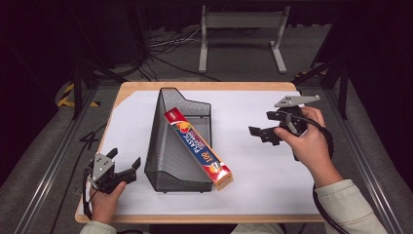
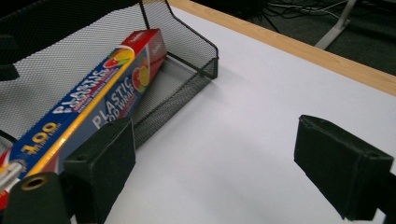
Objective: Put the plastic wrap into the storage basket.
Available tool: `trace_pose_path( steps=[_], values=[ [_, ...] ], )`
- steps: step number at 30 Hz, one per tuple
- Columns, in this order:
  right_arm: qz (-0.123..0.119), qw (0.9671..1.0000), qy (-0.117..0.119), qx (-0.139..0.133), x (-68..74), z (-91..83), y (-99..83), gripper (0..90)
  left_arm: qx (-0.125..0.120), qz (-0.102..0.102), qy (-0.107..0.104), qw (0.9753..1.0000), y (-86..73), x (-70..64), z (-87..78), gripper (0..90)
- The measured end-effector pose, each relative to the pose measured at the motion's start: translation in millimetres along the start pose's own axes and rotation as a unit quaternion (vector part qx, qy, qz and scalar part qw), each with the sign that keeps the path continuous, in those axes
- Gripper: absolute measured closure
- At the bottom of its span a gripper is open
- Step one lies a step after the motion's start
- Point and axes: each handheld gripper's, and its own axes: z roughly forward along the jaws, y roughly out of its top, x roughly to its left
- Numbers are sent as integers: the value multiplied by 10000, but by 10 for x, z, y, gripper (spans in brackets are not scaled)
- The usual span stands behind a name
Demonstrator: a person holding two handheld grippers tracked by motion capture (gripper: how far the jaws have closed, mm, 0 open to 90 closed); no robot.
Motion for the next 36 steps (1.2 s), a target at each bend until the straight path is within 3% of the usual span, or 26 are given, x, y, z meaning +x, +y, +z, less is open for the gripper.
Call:
trace_pose_path(
  steps=[2,12,17,30,36],
  values=[
    [34,9999,-108,-28,-94,-40,-66,120,-3,-21,12,10000,-1,-1,-1,133],
    [95,9997,-148,-181,-339,-111,-329,112,-10,-13,10,10000,-4,5,-9,133],
    [143,9986,-209,-460,-485,-93,-604,103,-23,-24,1,10000,-3,3,-10,132],
    [184,9968,-531,-566,-694,-40,-1160,81,-12,-5,13,10000,-6,2,-7,132],
    [308,9958,-568,-652,-750,-43,-1364,76,1,-1,7,10000,-7,-1,-6,131]
  ],
)
